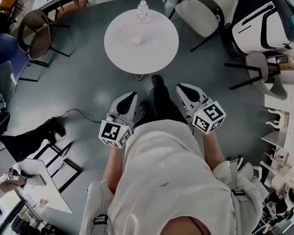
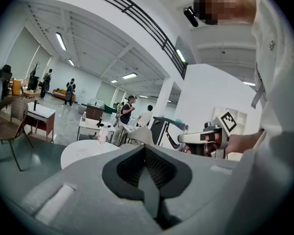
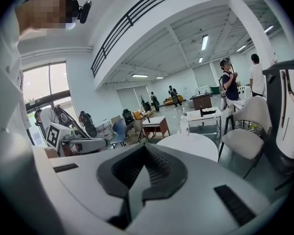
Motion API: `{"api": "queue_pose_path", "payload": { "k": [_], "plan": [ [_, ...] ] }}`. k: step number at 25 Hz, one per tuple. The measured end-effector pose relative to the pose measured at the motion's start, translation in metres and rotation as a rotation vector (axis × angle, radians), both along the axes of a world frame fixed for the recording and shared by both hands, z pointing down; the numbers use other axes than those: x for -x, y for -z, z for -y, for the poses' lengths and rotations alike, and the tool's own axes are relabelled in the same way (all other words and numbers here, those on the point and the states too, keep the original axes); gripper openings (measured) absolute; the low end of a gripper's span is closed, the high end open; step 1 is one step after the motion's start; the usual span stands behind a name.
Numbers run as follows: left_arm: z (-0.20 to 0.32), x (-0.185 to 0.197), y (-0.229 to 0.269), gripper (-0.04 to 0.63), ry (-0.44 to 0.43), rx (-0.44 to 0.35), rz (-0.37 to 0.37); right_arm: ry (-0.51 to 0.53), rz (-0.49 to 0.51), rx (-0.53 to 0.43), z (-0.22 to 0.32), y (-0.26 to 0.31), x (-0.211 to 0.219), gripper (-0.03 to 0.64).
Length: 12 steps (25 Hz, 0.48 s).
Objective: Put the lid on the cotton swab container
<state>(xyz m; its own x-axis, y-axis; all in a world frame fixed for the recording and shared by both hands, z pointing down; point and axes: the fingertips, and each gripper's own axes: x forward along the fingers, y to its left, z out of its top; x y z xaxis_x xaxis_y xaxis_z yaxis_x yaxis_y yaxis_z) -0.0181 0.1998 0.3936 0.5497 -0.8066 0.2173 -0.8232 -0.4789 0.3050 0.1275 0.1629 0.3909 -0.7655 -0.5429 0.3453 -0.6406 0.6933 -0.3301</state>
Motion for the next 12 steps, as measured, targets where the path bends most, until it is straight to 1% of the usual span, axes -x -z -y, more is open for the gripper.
{"api": "queue_pose_path", "payload": {
  "k": [5, 12],
  "plan": [
    [0.023, 0.005, 0.000, 0.011, 0.031, 0.004, 0.002, 0.031, 0.002, 0.006, 0.029, -0.001, 0.007, 0.006],
    [0.070, 0.014, 0.002, 0.011, 0.086, 0.014, 0.001, 0.090, -0.001, 0.011, 0.086, 0.001, 0.019, 0.006]
  ]
}}
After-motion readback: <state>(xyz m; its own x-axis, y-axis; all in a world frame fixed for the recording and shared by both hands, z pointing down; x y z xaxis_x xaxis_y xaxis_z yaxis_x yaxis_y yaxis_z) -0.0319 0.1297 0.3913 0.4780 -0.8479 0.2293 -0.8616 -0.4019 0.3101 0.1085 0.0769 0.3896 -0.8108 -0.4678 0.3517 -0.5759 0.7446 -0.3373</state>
